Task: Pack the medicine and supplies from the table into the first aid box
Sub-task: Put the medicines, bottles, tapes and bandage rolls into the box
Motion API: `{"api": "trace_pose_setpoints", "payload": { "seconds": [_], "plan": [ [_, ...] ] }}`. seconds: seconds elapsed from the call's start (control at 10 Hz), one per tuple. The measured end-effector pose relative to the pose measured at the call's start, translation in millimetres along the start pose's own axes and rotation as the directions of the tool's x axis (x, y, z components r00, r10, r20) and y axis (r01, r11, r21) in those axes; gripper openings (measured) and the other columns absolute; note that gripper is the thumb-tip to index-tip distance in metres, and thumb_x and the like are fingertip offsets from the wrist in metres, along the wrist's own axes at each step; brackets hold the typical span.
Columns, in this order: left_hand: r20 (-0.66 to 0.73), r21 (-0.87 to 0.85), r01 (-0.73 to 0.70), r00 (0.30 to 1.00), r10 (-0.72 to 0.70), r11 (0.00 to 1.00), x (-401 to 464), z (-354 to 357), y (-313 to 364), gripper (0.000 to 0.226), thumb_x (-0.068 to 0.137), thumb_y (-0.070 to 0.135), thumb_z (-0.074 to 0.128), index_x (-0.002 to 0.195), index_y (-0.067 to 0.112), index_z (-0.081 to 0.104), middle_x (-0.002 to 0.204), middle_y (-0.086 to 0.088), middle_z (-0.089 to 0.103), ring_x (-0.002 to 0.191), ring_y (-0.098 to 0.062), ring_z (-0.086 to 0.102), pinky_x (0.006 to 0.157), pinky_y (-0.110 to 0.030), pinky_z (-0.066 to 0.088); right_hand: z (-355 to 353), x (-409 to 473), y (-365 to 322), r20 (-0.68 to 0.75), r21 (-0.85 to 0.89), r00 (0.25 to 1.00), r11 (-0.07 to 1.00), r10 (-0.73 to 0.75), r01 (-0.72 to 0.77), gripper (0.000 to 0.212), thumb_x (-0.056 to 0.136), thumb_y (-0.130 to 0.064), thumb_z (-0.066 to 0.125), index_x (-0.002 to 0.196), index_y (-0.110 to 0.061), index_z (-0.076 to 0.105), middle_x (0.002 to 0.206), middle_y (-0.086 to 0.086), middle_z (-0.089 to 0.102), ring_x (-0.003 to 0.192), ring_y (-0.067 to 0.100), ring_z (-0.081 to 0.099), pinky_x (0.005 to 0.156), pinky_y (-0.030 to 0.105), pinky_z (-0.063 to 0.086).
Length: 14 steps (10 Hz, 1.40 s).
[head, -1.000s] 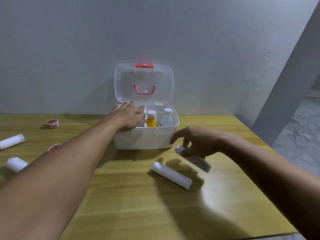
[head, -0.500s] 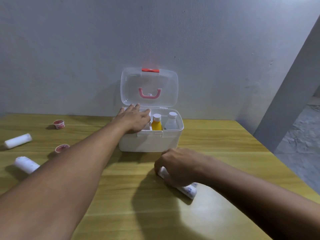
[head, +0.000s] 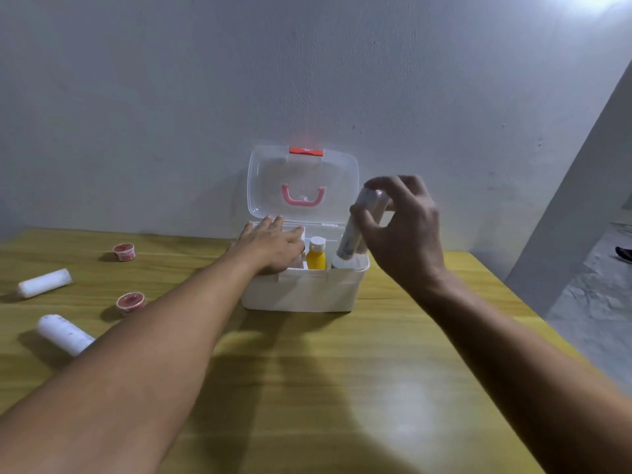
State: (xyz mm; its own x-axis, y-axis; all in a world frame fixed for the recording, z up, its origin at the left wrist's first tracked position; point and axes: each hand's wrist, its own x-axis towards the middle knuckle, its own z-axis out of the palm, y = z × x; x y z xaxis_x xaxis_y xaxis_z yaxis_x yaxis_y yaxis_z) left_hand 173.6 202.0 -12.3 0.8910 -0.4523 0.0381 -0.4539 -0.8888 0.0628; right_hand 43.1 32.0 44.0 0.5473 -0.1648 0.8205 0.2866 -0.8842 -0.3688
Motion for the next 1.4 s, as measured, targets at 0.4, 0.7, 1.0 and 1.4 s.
{"api": "trace_pose_setpoints", "payload": {
  "seconds": [0.4,0.7,1.0,1.4],
  "plan": [
    [-0.014,-0.036,0.010,1.000,-0.011,0.999,-4.3,-1.0,1.9,0.054,0.098,0.047,0.013,0.152,0.037,0.010,0.164,-0.007,-0.002,0.151,-0.025,-0.005,0.118,-0.050,-0.002,36.1,-41.5,17.3,0.109,-0.205,0.981,0.962,-0.159,0.179,0.027,0.080,-0.028,0.075,0.094,-0.007,0.064,0.104,0.016,0.056,0.059,0.030,0.060,0.043,0.037,0.053],
    [-0.025,-0.053,0.009,1.000,-0.011,0.999,-6.9,-1.8,2.4,0.054,0.099,0.047,0.013,0.151,0.037,0.011,0.164,-0.006,-0.001,0.151,-0.025,-0.005,0.119,-0.049,-0.002,37.5,-66.8,27.3,0.172,-0.279,0.982,0.952,-0.077,0.123,0.021,0.086,-0.031,0.055,0.089,-0.020,0.072,0.092,0.002,0.070,0.079,0.029,0.063,0.081,0.040,0.045],
    [-0.026,-0.071,-0.001,1.000,-0.001,0.997,-5.3,-0.1,0.9,0.054,0.099,0.046,0.012,0.152,0.037,0.012,0.164,-0.005,0.000,0.151,-0.024,-0.004,0.120,-0.049,-0.002,46.5,-6.5,29.7,0.230,0.008,0.934,0.959,0.273,-0.282,0.040,0.087,-0.026,0.039,0.118,-0.013,0.060,0.118,0.012,0.062,0.102,0.028,0.060,0.087,0.044,0.050],
    [-0.482,-0.601,-0.148,0.851,-0.208,0.786,-30.0,-19.6,-0.8,0.034,0.099,0.025,0.039,0.115,0.009,0.063,0.128,-0.013,0.061,0.121,-0.029,0.055,0.089,-0.028,0.039,78.0,2.0,30.2,0.528,0.081,0.764,0.873,0.371,-0.480,0.058,0.100,-0.047,0.030,0.131,-0.003,0.052,0.131,0.019,0.057,0.117,0.033,0.054,0.100,0.052,0.044]
  ]
}}
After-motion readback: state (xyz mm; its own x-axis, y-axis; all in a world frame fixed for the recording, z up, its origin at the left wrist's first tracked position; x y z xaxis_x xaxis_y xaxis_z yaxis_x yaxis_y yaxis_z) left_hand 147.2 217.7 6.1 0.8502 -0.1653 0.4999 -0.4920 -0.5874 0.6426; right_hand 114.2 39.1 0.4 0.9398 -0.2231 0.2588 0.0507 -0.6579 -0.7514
